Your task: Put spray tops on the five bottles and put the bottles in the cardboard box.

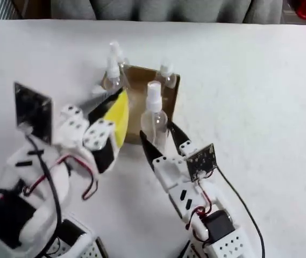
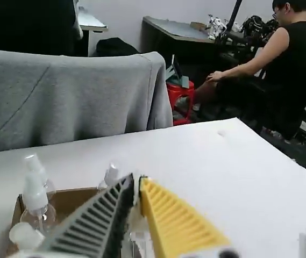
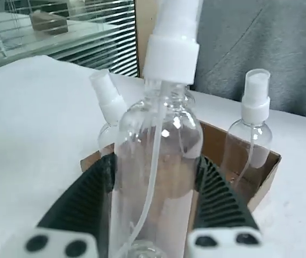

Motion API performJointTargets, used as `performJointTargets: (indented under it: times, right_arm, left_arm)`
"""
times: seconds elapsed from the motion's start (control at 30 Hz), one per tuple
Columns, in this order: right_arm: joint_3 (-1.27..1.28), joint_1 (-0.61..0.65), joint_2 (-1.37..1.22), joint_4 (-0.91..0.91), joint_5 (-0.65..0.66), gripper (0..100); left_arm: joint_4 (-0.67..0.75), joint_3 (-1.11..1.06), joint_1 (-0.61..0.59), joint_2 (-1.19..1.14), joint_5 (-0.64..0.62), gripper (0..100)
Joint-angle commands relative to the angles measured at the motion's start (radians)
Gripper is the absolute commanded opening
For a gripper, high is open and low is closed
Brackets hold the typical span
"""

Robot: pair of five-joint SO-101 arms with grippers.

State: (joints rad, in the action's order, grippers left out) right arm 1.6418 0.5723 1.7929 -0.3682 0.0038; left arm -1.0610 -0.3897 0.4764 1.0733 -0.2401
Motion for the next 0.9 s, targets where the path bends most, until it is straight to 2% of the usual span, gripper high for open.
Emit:
performJointTargets:
  times: [0.0,0.37,0.43,0.63,0.77,0.87]
  right_arm:
    - [-0.061,-0.015,0.01,0.042,0.002,1.6]
    - [-0.29,-0.021,-0.07,0.142,-0.002,1.6]
    - [-0.33,-0.021,-0.136,0.186,-0.005,1.6]
    - [-0.45,0.008,-0.326,0.308,-0.006,1.6]
    - [-0.509,0.093,-0.375,0.292,-0.048,1.6]
    - [-0.534,0.151,-0.372,0.191,-0.063,1.6]
  left_arm:
    - [-0.057,-0.089,-0.002,0.128,0.008,2]
    - [0.048,-0.471,0.007,0.467,0.008,2]
    - [0.041,-0.494,0.044,0.504,0.008,2]
    - [-0.018,-0.546,0.251,0.602,0.008,2]
    - [0.011,-0.617,0.277,0.611,0.008,2]
    - [0.086,-0.669,0.274,0.615,0.008,2]
